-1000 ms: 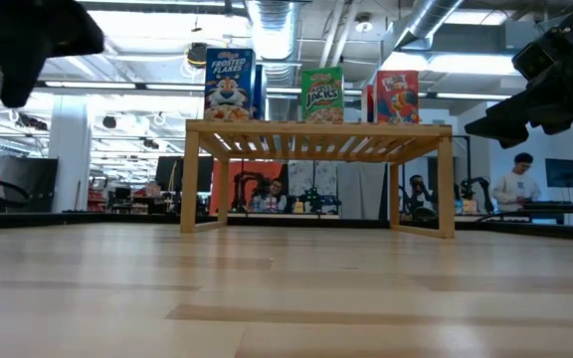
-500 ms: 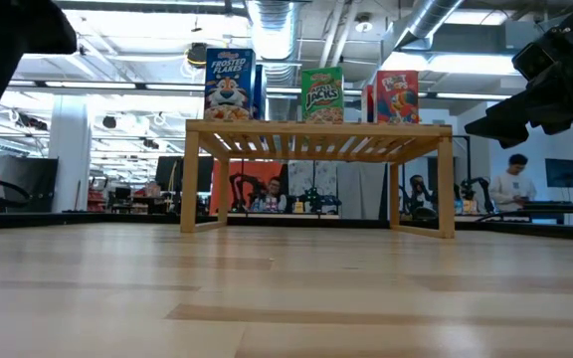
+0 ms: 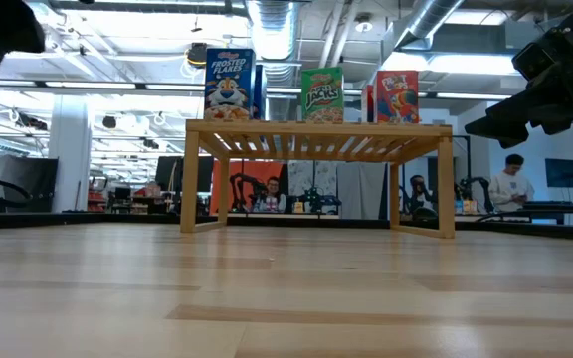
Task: Stack cereal on shelf
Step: Put the red cereal box on the shelf aligned with the other red cereal boxes
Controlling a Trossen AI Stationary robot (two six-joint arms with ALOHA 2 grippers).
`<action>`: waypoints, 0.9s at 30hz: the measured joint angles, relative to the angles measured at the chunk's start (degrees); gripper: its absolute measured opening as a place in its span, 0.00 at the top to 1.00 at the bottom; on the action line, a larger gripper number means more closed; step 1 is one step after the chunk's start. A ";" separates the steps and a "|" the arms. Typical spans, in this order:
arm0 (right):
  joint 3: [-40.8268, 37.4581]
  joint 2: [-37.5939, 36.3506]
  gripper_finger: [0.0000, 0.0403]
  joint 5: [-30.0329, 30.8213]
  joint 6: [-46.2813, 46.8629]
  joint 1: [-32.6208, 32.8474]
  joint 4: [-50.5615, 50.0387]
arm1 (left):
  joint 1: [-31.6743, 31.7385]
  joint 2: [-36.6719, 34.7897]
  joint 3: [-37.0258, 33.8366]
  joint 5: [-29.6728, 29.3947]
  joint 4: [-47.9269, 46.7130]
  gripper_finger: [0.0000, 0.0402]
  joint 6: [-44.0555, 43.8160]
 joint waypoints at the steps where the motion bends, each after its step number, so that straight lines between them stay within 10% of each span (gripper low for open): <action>1: 0.00 0.01 0.35 -0.01 0.02 0.00 0.00 | -0.58 0.00 0.00 0.00 0.19 0.24 -0.98; 12: 0.01 0.02 0.35 0.00 0.02 0.00 0.02 | -5.40 0.00 0.00 -3.84 0.74 0.25 -7.72; 27: 0.00 0.00 0.35 0.00 0.02 0.00 0.00 | -4.97 0.00 0.00 -3.74 0.72 0.57 -4.21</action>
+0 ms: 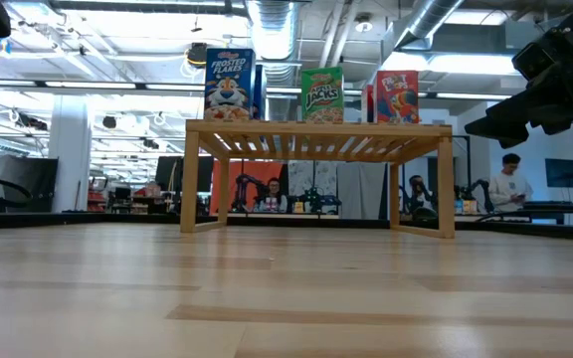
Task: Stack cereal on shelf
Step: Put the red cereal box on the shelf aligned with the other red cereal boxes
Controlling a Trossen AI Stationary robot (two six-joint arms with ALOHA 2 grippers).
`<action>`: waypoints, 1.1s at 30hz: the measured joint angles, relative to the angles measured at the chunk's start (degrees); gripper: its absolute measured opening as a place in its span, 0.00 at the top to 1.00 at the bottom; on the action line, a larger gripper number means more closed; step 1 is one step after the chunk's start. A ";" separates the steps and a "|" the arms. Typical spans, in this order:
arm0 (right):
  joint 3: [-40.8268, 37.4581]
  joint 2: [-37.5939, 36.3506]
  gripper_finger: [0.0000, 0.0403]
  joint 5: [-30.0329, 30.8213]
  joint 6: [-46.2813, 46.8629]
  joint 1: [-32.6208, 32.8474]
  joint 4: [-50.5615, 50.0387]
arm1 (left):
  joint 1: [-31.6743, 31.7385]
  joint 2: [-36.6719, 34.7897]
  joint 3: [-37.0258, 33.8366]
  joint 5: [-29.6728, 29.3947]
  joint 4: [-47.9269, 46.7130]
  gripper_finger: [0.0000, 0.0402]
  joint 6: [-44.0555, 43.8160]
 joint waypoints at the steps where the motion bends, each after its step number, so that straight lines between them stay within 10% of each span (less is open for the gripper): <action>1: 0.01 0.02 0.35 -0.01 -0.01 0.00 0.00 | 0.20 0.00 0.00 0.02 0.02 0.57 0.67; 33: -0.01 0.00 0.35 -0.02 -0.02 0.00 0.00 | 20.20 0.00 -0.02 1.35 14.68 0.58 40.36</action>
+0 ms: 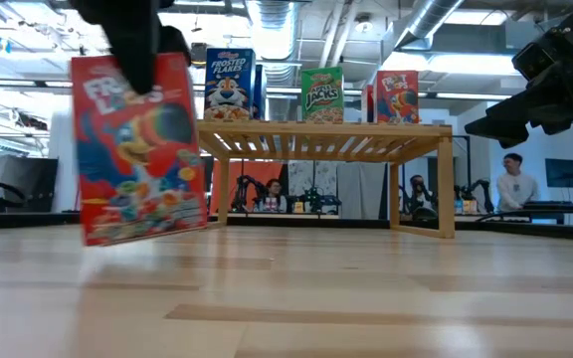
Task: Stack cereal on shelf
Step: Put the red cereal box on the shelf aligned with the other red cereal boxes
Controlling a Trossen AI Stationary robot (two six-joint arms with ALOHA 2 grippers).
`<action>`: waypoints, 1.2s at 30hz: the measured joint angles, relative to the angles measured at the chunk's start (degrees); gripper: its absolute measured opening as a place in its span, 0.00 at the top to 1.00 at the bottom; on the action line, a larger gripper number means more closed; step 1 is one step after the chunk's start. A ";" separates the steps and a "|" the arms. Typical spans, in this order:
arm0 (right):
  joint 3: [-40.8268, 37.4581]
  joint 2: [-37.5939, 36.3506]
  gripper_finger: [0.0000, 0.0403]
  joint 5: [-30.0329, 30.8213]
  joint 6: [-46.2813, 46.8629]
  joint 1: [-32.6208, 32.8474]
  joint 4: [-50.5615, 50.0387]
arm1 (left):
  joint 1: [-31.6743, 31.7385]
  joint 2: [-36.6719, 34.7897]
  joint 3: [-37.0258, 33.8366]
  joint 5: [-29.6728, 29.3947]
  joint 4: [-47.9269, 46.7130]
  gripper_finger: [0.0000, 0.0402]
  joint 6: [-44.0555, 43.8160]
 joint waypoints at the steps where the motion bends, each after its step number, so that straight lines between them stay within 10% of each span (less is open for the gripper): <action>1: -0.01 0.00 0.35 0.02 0.00 0.00 0.00 | 0.32 0.00 0.00 -0.02 0.88 0.58 0.67; 24: -0.05 0.02 0.34 -3.04 2.73 0.13 0.60 | 2.00 0.00 0.00 0.27 16.12 0.58 13.53; 36: -0.16 0.02 0.03 -8.88 2.71 0.13 1.94 | 2.11 0.00 0.00 -0.13 26.81 0.58 17.60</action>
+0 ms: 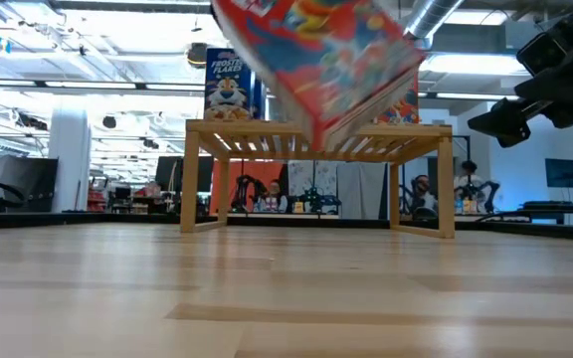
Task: Stack cereal on shelf
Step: Put the red cereal box on the shelf aligned with the other red cereal boxes
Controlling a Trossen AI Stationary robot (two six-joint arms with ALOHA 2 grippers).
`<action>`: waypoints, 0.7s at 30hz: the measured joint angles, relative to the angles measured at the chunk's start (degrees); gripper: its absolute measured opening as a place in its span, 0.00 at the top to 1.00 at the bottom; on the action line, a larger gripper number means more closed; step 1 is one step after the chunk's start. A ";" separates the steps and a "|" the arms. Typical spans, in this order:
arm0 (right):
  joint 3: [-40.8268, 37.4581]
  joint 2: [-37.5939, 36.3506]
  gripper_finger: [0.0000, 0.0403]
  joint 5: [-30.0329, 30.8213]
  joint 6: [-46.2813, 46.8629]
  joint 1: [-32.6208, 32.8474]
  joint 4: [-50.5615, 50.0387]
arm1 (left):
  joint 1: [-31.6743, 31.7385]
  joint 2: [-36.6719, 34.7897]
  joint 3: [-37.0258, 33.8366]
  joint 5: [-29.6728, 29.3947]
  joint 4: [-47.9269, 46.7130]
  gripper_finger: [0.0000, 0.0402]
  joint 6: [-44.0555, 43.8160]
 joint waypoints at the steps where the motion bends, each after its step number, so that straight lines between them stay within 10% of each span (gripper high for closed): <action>1: 0.02 0.00 0.02 0.00 -0.02 0.00 0.00 | 0.11 0.00 0.00 0.02 0.60 0.58 0.16; 21: 0.06 0.00 0.07 1.49 0.15 -0.13 0.31 | 6.44 0.00 0.00 -1.49 2.14 0.58 -9.84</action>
